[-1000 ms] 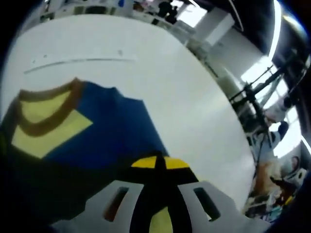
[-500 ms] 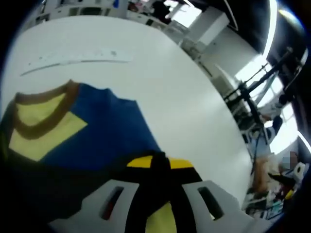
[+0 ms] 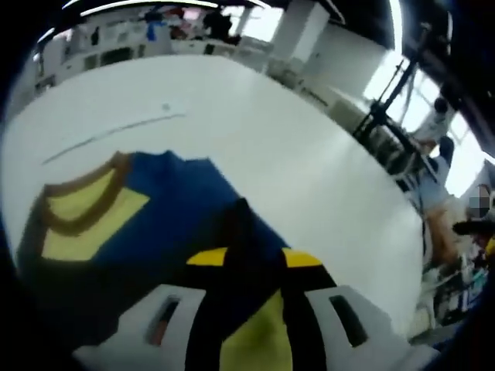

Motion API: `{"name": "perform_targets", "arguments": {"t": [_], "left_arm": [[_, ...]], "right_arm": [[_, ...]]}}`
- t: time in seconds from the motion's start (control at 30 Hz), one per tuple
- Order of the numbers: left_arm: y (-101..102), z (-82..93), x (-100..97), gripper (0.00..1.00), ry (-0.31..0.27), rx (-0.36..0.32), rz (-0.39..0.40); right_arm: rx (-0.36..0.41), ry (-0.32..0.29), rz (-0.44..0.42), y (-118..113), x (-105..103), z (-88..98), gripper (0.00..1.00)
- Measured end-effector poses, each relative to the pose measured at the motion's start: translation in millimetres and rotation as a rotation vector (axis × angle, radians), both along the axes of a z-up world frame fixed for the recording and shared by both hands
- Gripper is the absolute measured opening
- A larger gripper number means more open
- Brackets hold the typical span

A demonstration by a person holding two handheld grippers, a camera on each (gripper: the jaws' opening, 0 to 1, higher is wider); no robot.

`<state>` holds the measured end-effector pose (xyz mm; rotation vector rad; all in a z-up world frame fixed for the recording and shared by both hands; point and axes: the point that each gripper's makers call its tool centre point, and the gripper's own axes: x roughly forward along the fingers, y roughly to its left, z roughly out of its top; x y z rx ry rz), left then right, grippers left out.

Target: Fold the garment on the visible template until the final outline fits inside the template.

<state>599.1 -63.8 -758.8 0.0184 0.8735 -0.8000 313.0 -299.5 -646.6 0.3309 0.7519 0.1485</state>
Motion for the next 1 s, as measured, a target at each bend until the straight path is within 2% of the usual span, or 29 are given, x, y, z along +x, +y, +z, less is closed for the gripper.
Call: {"name": "perform_targets", "arguments": {"t": [0.33, 0.77, 0.87, 1.0], "left_arm": [[9.3, -6.6, -14.8, 0.21, -0.034, 0.021, 0.006], [7.4, -7.5, -15.6, 0.07, -0.044, 0.023, 0.008], [8.2, -6.8, -14.9, 0.01, -0.040, 0.019, 0.014], [9.1, -6.4, -14.7, 0.00, -0.039, 0.020, 0.016]], "right_arm": [[0.003, 0.000, 0.008, 1.7, 2.7, 0.0, 1.00], [-0.001, 0.001, 0.002, 0.1, 1.4, 0.8, 1.00], [-0.001, 0.000, 0.003, 0.3, 1.5, 1.0, 1.00], [-0.001, 0.001, 0.001, -0.5, 0.5, 0.5, 1.00]]}}
